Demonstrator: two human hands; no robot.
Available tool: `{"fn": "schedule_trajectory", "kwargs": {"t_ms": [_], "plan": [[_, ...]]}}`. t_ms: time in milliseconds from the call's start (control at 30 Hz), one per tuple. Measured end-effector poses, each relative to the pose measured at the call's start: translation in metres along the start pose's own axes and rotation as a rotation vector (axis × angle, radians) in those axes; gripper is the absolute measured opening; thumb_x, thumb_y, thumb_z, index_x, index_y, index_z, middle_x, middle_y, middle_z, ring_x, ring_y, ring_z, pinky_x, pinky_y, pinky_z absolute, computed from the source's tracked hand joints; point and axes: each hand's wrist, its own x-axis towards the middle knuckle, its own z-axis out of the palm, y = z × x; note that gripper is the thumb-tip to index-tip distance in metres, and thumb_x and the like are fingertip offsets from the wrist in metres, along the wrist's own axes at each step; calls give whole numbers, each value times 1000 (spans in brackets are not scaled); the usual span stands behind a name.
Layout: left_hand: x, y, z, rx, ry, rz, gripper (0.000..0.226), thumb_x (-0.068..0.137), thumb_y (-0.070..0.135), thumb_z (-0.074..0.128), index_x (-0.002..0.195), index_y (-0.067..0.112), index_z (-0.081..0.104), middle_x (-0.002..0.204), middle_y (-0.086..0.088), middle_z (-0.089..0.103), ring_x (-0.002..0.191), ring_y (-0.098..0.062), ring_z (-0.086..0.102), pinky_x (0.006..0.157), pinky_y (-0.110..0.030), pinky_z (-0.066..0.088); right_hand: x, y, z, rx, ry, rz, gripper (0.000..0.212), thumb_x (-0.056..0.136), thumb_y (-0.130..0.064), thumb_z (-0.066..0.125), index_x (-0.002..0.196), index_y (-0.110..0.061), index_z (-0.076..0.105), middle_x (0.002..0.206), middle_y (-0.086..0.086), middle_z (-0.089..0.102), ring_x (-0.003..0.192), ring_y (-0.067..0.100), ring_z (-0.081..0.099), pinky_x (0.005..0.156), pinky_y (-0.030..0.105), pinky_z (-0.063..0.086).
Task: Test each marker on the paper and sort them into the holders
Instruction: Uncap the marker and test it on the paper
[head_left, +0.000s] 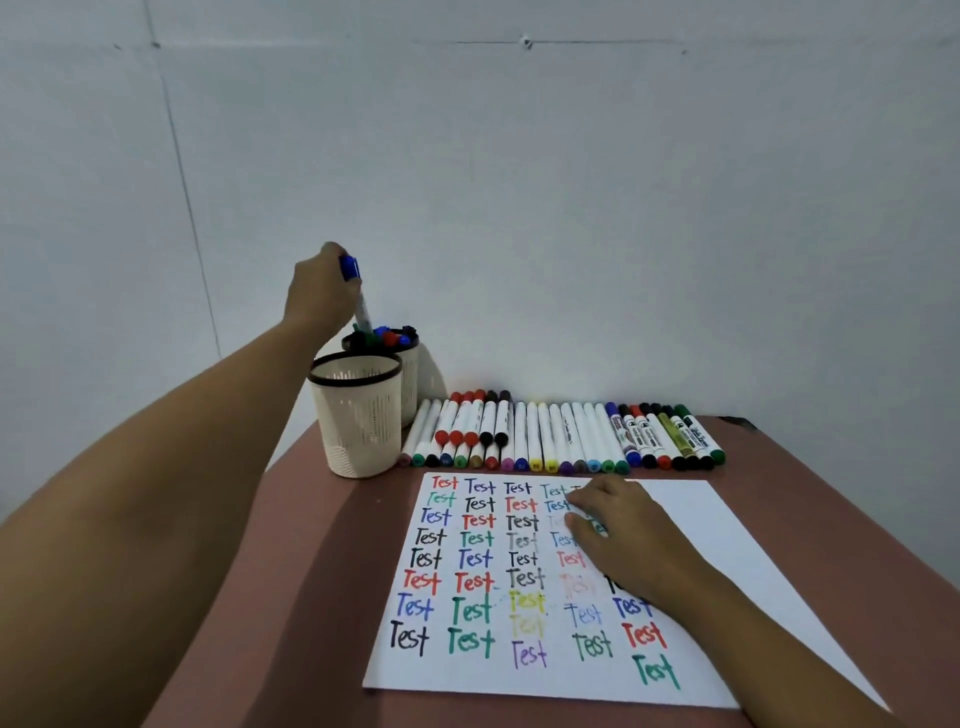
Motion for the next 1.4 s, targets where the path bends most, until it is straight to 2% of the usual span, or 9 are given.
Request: {"fn": "schedule_trajectory", "kwargs": {"t_ms": [233, 300, 400, 467, 633, 833, 1000, 1167, 1400], "plan": [[1, -15, 26, 148, -157, 71, 31, 90, 9, 50, 118, 8, 38, 92, -23, 58, 73, -35, 55, 64, -37, 43, 2, 0, 0, 1, 6, 4, 39, 97, -38, 45, 133, -24, 52, 131, -6, 49, 121, 11, 42, 101, 25, 35], [3, -19, 31, 275, -245, 70, 18, 93, 15, 48, 107, 5, 51, 99, -21, 59, 83, -33, 53, 68, -35, 41, 3, -1, -1, 0, 3, 5, 39, 97, -38, 44, 133, -24, 52, 131, -7, 48, 121, 11, 41, 102, 25, 35], [4, -23, 37, 442, -411, 31, 37, 97, 34, 38, 85, 5, 57, 100, -18, 61, 87, -29, 52, 81, -38, 42, 3, -1, 0, -4, -6, 6, 39, 98, -38, 44, 134, -25, 52, 131, -7, 48, 122, 11, 41, 101, 25, 35], [4, -24, 39, 440, -459, 30, 42, 98, 37, 36, 89, 4, 61, 102, -18, 61, 90, -30, 53, 86, -40, 43, 2, 0, 0, -3, -10, 8, 39, 98, -38, 43, 134, -24, 51, 131, -7, 47, 122, 11, 41, 101, 25, 34], [-6, -5, 29, 289, -317, 145, 36, 96, 28, 42, 120, 7, 58, 128, -19, 50, 117, -33, 46, 99, -43, 39, 3, 0, -1, -10, -15, 12, 39, 98, -37, 44, 134, -24, 52, 132, -6, 48, 122, 12, 41, 100, 25, 33], [-81, 49, 5, -16, -141, 419, 31, 96, 20, 45, 122, 6, 57, 125, -13, 54, 115, -24, 51, 94, -25, 35, 3, -4, -2, -14, -26, 23, 38, 98, -35, 44, 133, -23, 52, 134, -3, 48, 123, 13, 41, 102, 27, 34], [-156, 38, 27, 5, -395, 327, 37, 96, 34, 42, 128, 17, 52, 128, -6, 52, 110, -16, 53, 96, -30, 43, 1, -8, -3, -49, -28, 13, 38, 99, -32, 42, 132, -19, 53, 133, 1, 49, 123, 17, 41, 102, 31, 36], [-194, 9, 50, 219, -841, 219, 61, 95, 52, 35, 147, 24, 22, 153, -6, 21, 140, -22, 21, 114, -41, 19, 0, -10, -7, -114, -69, 13, 37, 99, -31, 39, 131, -17, 52, 130, 4, 48, 121, 20, 41, 98, 33, 38], [-204, 10, 51, 315, -844, 225, 59, 95, 55, 28, 146, 25, 25, 156, -3, 15, 143, -18, 12, 117, -45, 7, 39, -28, -28, -169, -140, 3, 29, 97, -32, 45, 113, -14, 61, 112, 6, 60, 93, 18, 53, 73, 29, 41]]}}
